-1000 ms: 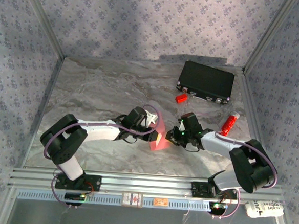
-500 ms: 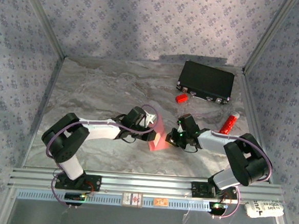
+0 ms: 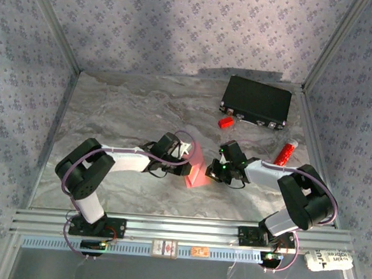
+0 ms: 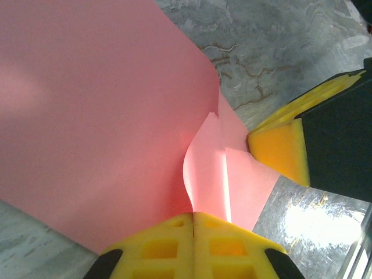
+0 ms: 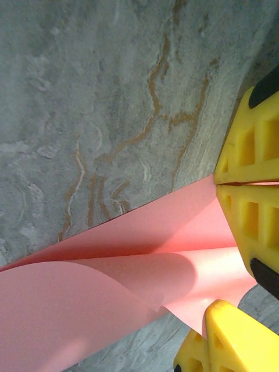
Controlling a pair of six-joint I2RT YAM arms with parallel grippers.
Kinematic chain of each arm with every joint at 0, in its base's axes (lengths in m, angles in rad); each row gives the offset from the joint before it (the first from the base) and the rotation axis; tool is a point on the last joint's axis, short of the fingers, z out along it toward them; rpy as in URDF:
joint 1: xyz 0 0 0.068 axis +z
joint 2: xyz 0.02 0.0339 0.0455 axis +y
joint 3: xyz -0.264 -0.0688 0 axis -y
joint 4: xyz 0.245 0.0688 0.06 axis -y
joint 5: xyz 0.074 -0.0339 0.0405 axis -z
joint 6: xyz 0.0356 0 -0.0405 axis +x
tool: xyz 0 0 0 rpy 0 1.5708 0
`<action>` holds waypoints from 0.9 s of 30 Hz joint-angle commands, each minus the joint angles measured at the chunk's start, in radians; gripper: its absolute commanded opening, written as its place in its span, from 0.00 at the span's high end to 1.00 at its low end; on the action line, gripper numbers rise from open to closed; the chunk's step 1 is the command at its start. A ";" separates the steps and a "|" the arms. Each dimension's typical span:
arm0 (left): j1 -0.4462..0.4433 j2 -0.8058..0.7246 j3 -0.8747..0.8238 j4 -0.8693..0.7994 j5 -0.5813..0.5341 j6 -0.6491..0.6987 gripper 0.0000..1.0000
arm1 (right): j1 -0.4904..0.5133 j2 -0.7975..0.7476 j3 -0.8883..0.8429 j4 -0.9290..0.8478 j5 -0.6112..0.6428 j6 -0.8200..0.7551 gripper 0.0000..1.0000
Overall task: Fold a paper plane with a square sheet of paper (pick it up from the middle)
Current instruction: Fold the triangle a second time at the center of the table.
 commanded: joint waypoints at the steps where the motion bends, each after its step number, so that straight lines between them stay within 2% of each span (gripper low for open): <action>1: 0.015 0.015 0.028 -0.018 0.002 0.030 0.99 | 0.003 0.028 0.003 -0.085 0.061 -0.024 0.90; 14: 0.031 0.056 0.031 -0.006 0.040 0.047 0.98 | 0.004 0.018 0.016 -0.066 0.038 -0.031 0.87; 27: 0.032 0.067 0.015 0.008 0.042 0.038 0.98 | 0.034 -0.058 0.039 -0.018 -0.027 -0.009 0.82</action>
